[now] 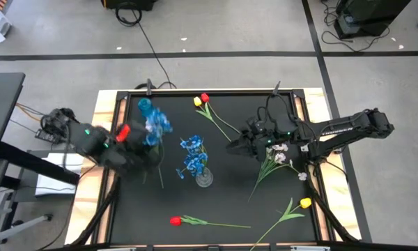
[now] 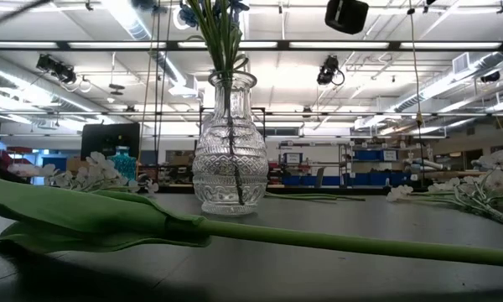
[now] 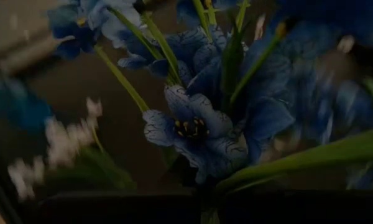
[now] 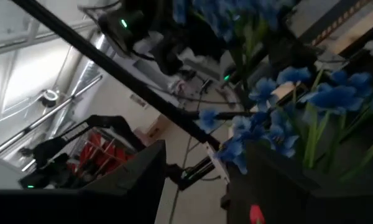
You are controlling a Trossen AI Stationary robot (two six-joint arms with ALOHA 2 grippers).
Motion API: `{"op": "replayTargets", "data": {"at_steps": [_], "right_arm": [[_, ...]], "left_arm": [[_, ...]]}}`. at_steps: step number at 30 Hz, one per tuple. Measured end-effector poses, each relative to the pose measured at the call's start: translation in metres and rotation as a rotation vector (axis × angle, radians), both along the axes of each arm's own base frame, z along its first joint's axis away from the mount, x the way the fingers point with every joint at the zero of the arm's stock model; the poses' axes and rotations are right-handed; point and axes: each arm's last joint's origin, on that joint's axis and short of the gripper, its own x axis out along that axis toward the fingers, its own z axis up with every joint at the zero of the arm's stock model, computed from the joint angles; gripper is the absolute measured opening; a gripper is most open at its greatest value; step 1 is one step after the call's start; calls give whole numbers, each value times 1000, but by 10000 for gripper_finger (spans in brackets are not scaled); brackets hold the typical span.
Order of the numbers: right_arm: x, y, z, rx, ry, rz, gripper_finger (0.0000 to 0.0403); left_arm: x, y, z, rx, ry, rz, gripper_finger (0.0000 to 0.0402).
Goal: Sort flowers into vase by color
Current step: Put the blue flower into the blue vase
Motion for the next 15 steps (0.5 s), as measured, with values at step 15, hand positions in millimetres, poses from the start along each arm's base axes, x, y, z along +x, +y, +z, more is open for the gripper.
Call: {"op": "replayTargets", "data": {"at_steps": [15], "right_arm": [[1, -21, 16, -585, -237, -329, 226]], "left_arm": [[38, 77, 88, 502, -301, -406, 21]]}}
